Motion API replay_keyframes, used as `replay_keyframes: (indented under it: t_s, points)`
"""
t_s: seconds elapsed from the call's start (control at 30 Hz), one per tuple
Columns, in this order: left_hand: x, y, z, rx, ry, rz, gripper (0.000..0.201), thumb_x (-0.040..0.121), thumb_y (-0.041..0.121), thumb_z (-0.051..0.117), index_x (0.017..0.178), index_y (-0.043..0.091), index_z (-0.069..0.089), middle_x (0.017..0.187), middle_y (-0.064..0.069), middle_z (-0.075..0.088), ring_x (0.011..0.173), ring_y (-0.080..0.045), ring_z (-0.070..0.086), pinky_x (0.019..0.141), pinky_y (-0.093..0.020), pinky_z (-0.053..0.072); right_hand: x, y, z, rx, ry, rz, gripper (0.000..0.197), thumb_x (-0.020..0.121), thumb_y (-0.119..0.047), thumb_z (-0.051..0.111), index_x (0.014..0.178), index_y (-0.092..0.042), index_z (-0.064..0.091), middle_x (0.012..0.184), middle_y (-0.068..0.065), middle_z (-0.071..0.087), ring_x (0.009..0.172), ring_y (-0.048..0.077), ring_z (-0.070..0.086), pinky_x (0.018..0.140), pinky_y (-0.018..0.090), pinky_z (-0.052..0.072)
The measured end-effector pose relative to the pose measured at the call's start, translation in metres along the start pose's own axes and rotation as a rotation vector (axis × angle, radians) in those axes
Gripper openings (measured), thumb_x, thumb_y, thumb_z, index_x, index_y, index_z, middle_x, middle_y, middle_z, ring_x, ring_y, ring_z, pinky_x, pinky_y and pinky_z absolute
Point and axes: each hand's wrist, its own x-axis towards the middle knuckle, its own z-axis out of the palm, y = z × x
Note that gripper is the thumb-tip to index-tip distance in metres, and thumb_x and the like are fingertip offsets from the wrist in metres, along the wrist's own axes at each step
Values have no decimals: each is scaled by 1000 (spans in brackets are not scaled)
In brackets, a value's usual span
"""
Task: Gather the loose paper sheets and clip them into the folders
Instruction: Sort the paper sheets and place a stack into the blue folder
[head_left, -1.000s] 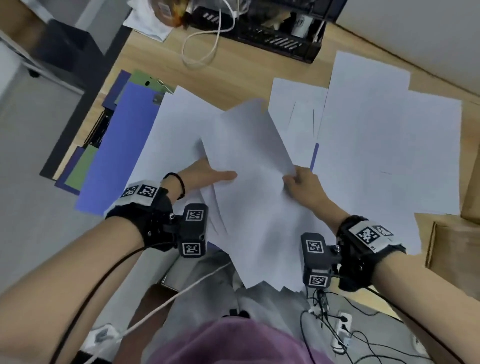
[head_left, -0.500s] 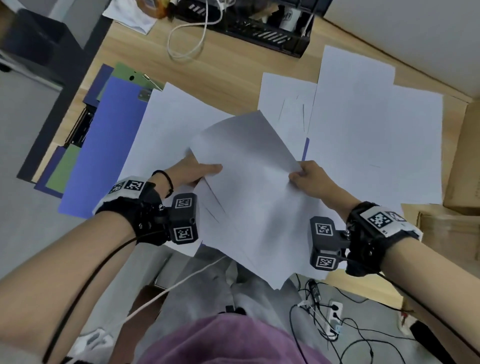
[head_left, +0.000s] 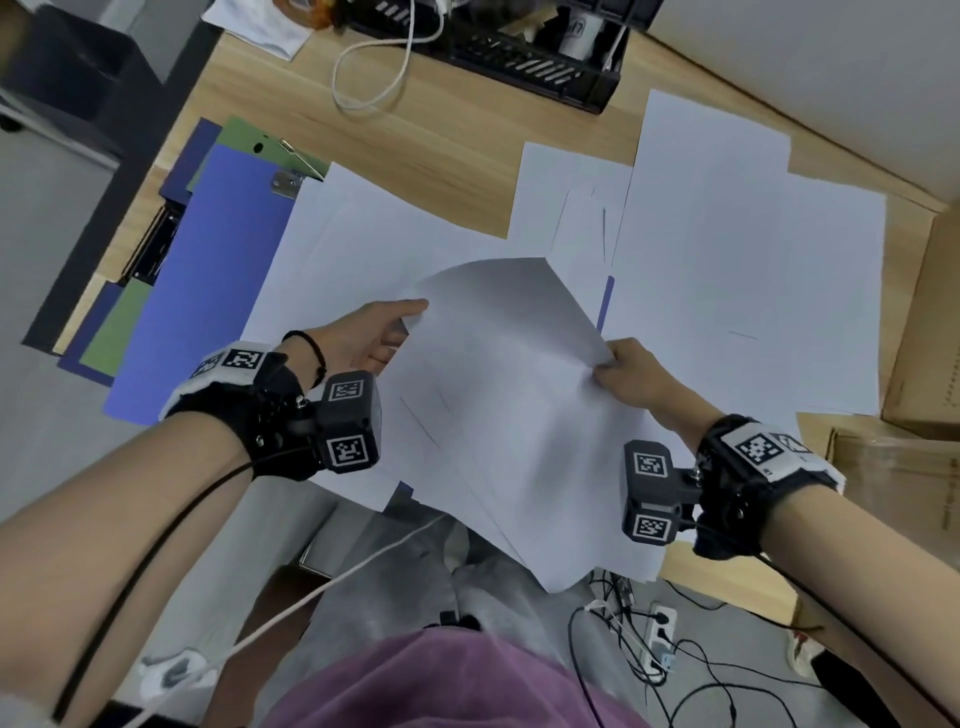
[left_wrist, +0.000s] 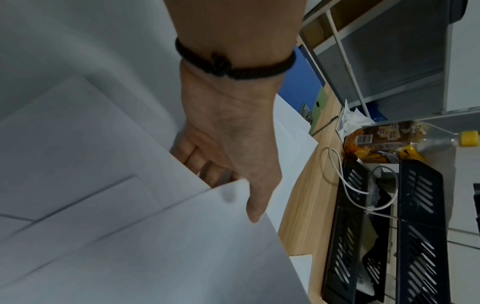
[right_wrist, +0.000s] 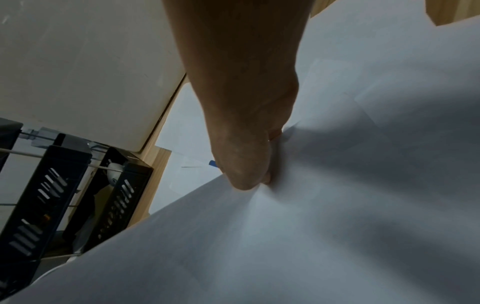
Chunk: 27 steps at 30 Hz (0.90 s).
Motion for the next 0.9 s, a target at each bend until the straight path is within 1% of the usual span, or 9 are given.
replay_keyframes:
  t_s: [0.07,0.13,0.2,0.37,0.47,0.53,0.63,0.8,0.9]
  points:
    - [0,3,2,-15,11,10,41,86,57,55,69,20,63,54,3,57,41,-11,47,44,-17,38,3,-5,3,-2,-19,-20,12,81,10,42,76,9,53,81,12,52,76,21,47,64,29,32]
    - [-1,4,0,-52,28,24,40,81,60,60,84,21,66,70,-3,64,56,-17,53,58,-26,41,8,-12,5,-11,-46,-58,13,81,10,41,73,4,49,79,12,48,74,22,45,61,29,29]
    - [0,5,-1,-83,47,14,39,82,58,60,88,20,66,73,-5,67,60,-20,59,60,-28,45,11,-16,4,-31,-54,-84,17,81,10,41,74,-5,45,77,12,46,72,22,42,59,30,27]
    - [0,6,1,-103,32,-21,47,84,60,55,97,17,67,89,-11,72,73,-27,65,73,-33,52,16,-11,-9,-14,-43,-67,21,81,10,41,69,-6,42,76,12,45,71,22,40,58,29,27]
    - [2,9,6,-77,45,-43,54,85,65,49,97,14,65,91,-11,68,71,-24,63,64,-27,52,18,6,-15,27,-50,-13,11,81,8,42,75,5,51,81,12,52,76,22,46,68,30,32]
    - [3,12,10,-70,44,-37,53,88,64,45,93,15,65,76,-6,70,58,-20,65,53,-22,52,20,12,-15,54,-51,21,14,81,7,43,86,15,53,84,11,54,78,22,48,70,31,34]
    - [7,16,19,-66,74,-2,52,89,65,40,100,21,64,61,1,70,50,-15,64,46,-19,48,22,-1,-10,56,-66,6,11,83,7,44,82,6,55,86,11,55,79,23,50,70,31,35]
    - [12,19,15,-2,97,-14,66,67,89,36,87,30,56,64,-3,42,49,-15,33,47,-23,31,28,-27,-1,103,-101,-74,25,87,-4,50,106,8,61,94,18,64,84,27,60,73,31,44]
    - [16,20,13,40,92,0,52,79,62,60,108,19,53,74,-6,49,55,-17,40,43,-20,35,30,-23,-4,125,-111,-85,26,88,-11,58,111,-1,64,107,19,68,97,33,65,87,38,53]
